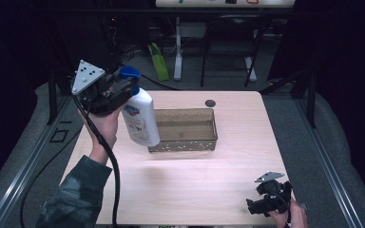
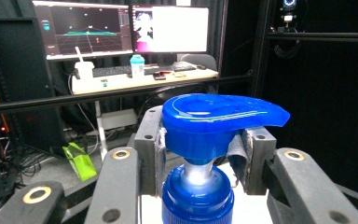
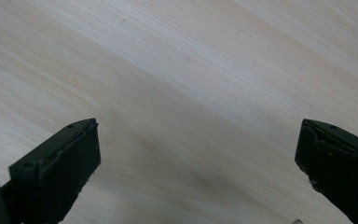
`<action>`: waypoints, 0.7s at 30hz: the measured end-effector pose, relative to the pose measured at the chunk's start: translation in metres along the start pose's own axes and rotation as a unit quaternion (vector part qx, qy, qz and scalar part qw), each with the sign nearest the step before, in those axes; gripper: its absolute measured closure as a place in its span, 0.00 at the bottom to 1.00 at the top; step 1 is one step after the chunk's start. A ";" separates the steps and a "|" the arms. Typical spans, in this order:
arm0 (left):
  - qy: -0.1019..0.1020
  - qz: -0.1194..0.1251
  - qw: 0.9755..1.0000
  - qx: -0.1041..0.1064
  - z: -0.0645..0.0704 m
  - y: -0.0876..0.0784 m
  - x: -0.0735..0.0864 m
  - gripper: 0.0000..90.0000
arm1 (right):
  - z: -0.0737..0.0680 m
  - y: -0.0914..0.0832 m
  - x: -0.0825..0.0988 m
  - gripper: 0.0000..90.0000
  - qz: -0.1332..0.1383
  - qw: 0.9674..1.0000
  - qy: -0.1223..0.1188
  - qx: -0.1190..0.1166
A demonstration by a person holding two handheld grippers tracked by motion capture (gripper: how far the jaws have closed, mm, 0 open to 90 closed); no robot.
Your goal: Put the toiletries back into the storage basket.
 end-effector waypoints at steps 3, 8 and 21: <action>-0.001 0.002 1.000 0.001 0.000 0.004 -0.002 0.65 | 0.000 0.000 0.000 0.00 0.000 1.000 0.002 0.000; -0.004 0.003 1.000 -0.001 0.000 0.011 -0.004 0.65 | -0.001 0.001 0.000 0.00 -0.001 1.000 0.003 -0.002; -0.014 -0.004 1.000 -0.014 -0.005 0.031 0.000 0.65 | 0.000 0.002 0.001 0.00 -0.003 1.000 0.004 0.001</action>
Point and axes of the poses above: each handheld gripper's, and its own axes: y roughly forward along the jaws, x roughly out of its underside, z roughly to its right, the point moved 6 cm from there along y, roughly forward along the jaws, and after that the axes turned 11 degrees about -y, right-handed, at the moved point
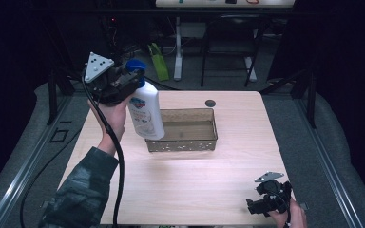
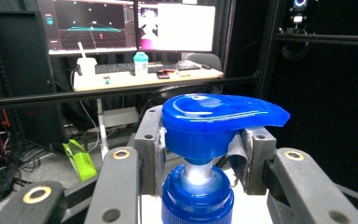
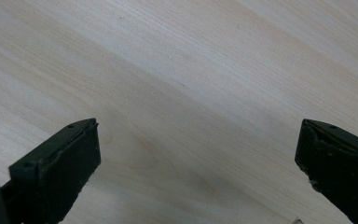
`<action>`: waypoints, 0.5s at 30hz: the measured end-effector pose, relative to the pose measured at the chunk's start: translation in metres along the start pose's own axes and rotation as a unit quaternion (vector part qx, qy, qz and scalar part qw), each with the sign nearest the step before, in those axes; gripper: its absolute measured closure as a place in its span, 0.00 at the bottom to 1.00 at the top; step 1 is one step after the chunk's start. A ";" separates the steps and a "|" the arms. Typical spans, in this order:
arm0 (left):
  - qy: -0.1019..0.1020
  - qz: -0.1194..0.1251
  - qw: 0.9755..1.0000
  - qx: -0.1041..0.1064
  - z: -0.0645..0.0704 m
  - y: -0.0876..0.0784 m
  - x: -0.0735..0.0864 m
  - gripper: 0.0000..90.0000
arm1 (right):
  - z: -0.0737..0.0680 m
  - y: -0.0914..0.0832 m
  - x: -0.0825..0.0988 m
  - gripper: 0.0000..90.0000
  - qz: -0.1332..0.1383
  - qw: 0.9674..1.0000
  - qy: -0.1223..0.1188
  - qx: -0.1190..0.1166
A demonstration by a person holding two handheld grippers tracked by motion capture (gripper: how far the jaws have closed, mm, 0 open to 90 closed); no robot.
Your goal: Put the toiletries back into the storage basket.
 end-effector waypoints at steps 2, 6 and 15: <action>-0.003 -0.001 1.000 -0.001 0.000 0.003 0.001 0.65 | 0.000 0.000 0.000 0.00 0.000 1.000 -0.002 0.001; -0.007 -0.005 1.000 0.000 0.000 0.008 0.004 0.65 | -0.001 0.000 -0.001 0.00 0.001 1.000 -0.004 0.001; -0.013 -0.005 1.000 0.000 0.001 0.019 0.010 0.66 | -0.002 0.000 -0.001 0.00 0.001 1.000 -0.006 -0.001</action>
Point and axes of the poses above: each handheld gripper's, and its own axes: y roughly forward along the jaws, x roughly out of its underside, z roughly to its right, the point moved 6 cm from there along y, roughly forward along the jaws, and after that the axes turned 11 degrees about -y, right-handed, at the moved point
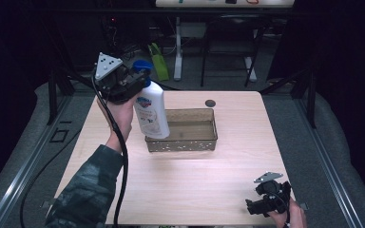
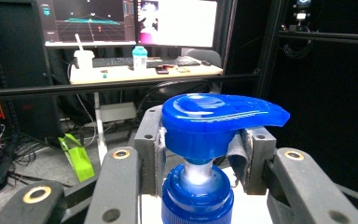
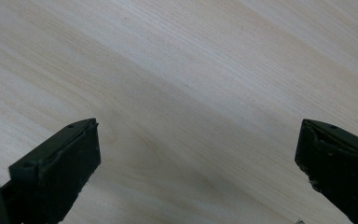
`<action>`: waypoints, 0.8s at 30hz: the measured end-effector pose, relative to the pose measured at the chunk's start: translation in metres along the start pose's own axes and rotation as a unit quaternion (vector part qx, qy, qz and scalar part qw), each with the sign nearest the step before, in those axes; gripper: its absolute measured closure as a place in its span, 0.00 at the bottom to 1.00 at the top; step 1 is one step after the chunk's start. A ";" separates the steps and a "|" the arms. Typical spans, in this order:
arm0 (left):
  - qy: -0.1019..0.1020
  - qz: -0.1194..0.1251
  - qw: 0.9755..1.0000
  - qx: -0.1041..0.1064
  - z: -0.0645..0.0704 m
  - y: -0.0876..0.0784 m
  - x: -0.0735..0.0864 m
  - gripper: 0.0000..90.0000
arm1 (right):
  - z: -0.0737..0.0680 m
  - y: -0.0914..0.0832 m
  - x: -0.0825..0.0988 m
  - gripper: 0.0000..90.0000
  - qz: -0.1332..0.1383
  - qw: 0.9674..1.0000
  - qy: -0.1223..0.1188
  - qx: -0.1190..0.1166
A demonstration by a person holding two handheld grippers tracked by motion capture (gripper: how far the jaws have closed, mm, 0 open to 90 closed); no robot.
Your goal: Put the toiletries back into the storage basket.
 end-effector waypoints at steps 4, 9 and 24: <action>-0.002 0.003 1.000 0.000 0.000 0.004 0.002 0.66 | 0.000 0.000 0.000 0.00 -0.001 1.000 0.001 -0.001; 0.002 0.005 1.000 -0.004 0.001 0.008 0.005 0.65 | -0.001 0.000 0.000 0.00 0.000 1.000 0.000 -0.001; -0.007 0.024 0.999 -0.026 0.001 0.016 0.016 0.66 | -0.002 -0.001 -0.001 0.00 0.001 1.000 -0.002 -0.003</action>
Point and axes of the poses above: each handheld gripper's, and its own axes: y roughly forward along the jaws, x roughly out of its underside, z roughly to its right, the point moved 6 cm from there along y, roughly forward along the jaws, and after that the axes turned 11 degrees about -y, right-handed, at the moved point
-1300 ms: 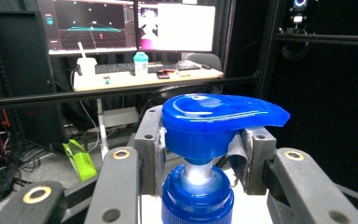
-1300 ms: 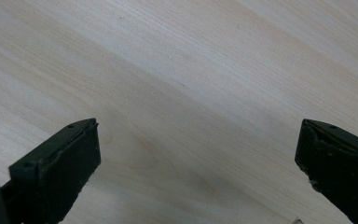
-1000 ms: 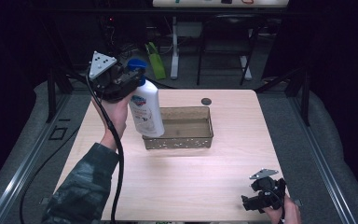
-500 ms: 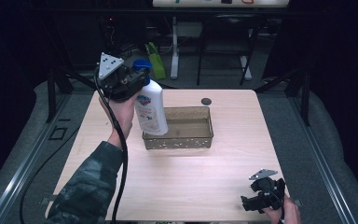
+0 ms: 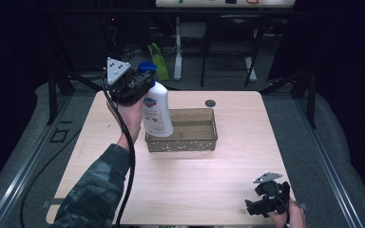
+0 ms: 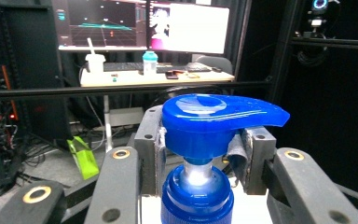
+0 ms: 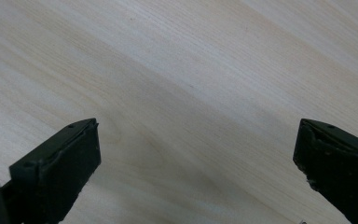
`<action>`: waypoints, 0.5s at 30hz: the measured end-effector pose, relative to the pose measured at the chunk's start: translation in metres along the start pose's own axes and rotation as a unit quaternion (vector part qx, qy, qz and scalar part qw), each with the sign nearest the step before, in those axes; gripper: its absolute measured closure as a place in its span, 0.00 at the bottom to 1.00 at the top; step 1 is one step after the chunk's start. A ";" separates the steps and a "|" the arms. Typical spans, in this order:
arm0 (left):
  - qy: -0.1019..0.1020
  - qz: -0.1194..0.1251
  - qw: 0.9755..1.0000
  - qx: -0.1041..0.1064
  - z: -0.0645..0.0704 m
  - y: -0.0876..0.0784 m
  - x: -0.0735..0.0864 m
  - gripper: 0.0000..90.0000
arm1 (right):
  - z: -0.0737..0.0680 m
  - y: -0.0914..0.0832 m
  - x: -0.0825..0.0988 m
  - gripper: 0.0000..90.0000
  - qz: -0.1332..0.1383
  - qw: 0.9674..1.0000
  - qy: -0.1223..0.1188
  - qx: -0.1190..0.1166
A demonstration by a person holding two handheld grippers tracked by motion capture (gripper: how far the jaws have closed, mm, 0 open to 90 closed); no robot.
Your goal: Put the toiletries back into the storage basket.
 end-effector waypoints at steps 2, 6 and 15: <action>-0.001 -0.002 1.000 -0.004 -0.001 0.001 0.002 0.66 | 0.000 0.000 0.000 0.00 -0.003 1.000 -0.004 0.000; -0.004 -0.005 1.000 -0.006 -0.003 0.004 0.006 0.66 | -0.001 0.000 0.000 0.00 -0.002 1.000 -0.003 -0.001; -0.004 -0.007 1.000 -0.005 -0.001 0.008 0.011 0.66 | -0.002 0.001 0.000 0.00 -0.004 1.000 -0.005 -0.002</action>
Point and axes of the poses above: each handheld gripper's, and its own axes: y roughly forward along the jaws, x roughly out of its underside, z roughly to its right, the point moved 6 cm from there along y, roughly forward along the jaws, and after that the axes turned 11 degrees about -y, right-handed, at the moved point
